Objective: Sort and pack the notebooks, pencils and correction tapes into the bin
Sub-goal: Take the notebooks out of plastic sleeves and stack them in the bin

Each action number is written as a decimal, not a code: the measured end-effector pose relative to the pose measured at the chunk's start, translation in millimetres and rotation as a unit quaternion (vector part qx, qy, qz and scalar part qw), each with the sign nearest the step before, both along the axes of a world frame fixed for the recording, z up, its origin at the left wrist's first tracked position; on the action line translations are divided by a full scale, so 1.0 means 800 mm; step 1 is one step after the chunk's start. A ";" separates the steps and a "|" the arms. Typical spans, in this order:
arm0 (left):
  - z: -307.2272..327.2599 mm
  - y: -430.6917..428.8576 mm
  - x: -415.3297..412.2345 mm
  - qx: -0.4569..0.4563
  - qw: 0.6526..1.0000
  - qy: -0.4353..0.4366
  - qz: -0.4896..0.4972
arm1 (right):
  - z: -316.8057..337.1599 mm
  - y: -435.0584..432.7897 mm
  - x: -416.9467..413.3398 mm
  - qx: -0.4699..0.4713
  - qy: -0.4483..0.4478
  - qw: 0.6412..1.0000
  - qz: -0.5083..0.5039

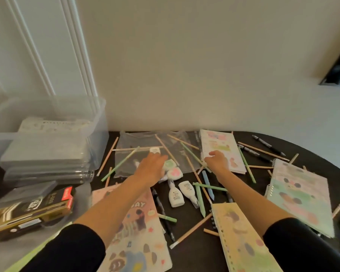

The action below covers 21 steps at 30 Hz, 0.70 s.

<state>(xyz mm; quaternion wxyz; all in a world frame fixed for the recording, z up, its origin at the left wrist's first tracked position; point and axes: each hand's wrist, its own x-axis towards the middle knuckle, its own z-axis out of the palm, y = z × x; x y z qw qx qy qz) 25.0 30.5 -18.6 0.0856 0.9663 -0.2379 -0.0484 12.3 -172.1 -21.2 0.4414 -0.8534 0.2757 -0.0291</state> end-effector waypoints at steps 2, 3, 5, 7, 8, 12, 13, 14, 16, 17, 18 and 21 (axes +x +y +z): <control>-0.016 -0.011 0.008 0.072 0.994 -0.075 -0.045 | -0.013 -0.007 0.009 -0.038 -0.021 0.999 0.012; -0.024 -0.018 0.012 0.107 0.985 -0.122 -0.065 | -0.019 -0.008 0.012 -0.048 -0.033 0.998 0.019; -0.036 -0.032 0.015 0.160 0.960 -0.210 -0.092 | -0.030 -0.012 0.014 -0.054 -0.059 0.996 0.040; -0.040 -0.045 0.016 0.198 0.945 -0.238 -0.101 | -0.034 -0.011 0.014 -0.040 -0.077 0.995 0.055; -0.041 -0.051 0.013 0.205 0.946 -0.236 -0.093 | -0.035 -0.012 0.012 -0.024 -0.085 0.994 0.061; -0.036 -0.074 0.004 0.128 0.973 -0.191 -0.030 | -0.029 -0.018 0.000 0.043 -0.089 0.992 0.073; -0.035 -0.080 0.002 0.103 0.976 -0.193 -0.026 | -0.029 -0.019 -0.002 0.045 -0.086 0.993 0.069; -0.033 -0.089 0.000 0.089 0.975 -0.200 -0.031 | -0.027 -0.022 -0.006 0.045 -0.091 0.993 0.058; -0.033 -0.101 -0.002 0.093 0.973 -0.204 -0.053 | -0.028 -0.027 -0.009 0.044 -0.100 0.994 0.019; -0.034 -0.107 -0.002 0.110 0.971 -0.204 -0.062 | -0.028 -0.031 -0.011 0.049 -0.104 0.993 0.003; -0.033 -0.111 -0.003 0.132 0.969 -0.201 -0.066 | -0.028 -0.034 -0.012 0.060 -0.102 0.993 -0.006; -0.030 -0.120 -0.004 0.172 0.963 -0.198 -0.063 | -0.025 -0.043 -0.016 0.112 -0.087 0.990 -0.011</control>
